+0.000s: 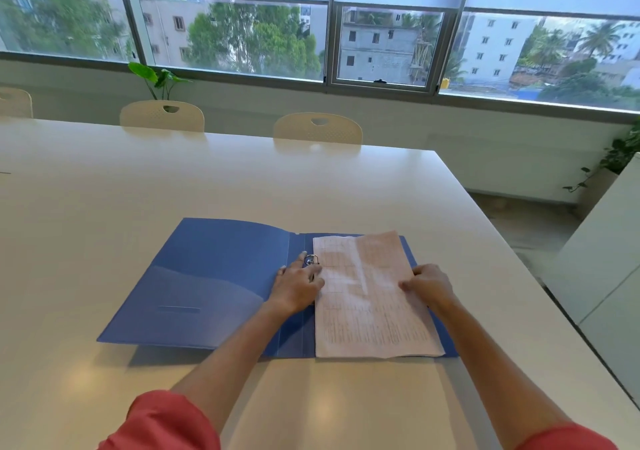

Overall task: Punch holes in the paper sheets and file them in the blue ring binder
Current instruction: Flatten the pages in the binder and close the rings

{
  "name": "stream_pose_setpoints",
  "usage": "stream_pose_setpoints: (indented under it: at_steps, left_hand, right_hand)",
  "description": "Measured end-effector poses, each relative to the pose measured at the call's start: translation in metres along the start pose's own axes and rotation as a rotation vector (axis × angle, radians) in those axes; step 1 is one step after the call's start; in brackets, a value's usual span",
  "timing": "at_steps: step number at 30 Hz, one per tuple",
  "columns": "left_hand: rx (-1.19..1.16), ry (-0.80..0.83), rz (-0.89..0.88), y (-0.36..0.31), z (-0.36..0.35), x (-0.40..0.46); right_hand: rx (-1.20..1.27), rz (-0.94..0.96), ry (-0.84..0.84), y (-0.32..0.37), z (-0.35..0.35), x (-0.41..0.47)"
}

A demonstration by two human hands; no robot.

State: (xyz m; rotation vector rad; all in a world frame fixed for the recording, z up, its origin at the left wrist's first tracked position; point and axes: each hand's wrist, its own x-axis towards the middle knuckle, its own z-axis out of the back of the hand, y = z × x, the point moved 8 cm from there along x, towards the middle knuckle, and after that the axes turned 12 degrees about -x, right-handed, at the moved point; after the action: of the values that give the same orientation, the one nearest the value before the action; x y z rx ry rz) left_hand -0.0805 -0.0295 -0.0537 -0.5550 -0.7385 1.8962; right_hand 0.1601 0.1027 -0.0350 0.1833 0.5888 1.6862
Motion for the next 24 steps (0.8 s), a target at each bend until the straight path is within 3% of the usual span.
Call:
stream_pose_setpoints:
  at_steps: [3,6,9,13,19,22,24]
  left_hand:
    - [0.041,-0.007,0.01,-0.003,-0.002,-0.003]
    - [0.016,0.017,0.022,-0.005,-0.002,-0.001]
    - [-0.148,-0.034,-0.018,-0.003,0.012,0.0]
    - [-0.264,-0.327,-0.006,0.027,0.074,-0.008]
    - [0.179,-0.543,0.336,0.128,0.188,-0.035]
    - [0.049,-0.594,0.48,0.166,0.223,-0.055]
    - [-0.171,-0.565,0.523,0.18,0.237,-0.059]
  right_hand:
    - [-0.272,0.076,-0.202,0.01,0.01,-0.011]
    - [-0.485,0.267,-0.356,0.037,0.002,-0.029]
    - [-0.621,0.408,-0.293,0.058,-0.023,-0.041]
    - [-0.627,0.306,-0.135,0.04,-0.041,-0.034]
    - [-0.559,0.24,-0.144,0.018,-0.042,-0.027]
    - [-0.516,0.213,-0.161,0.015,-0.044,-0.028]
    - [-0.499,0.201,-0.175,0.015,-0.044,-0.029]
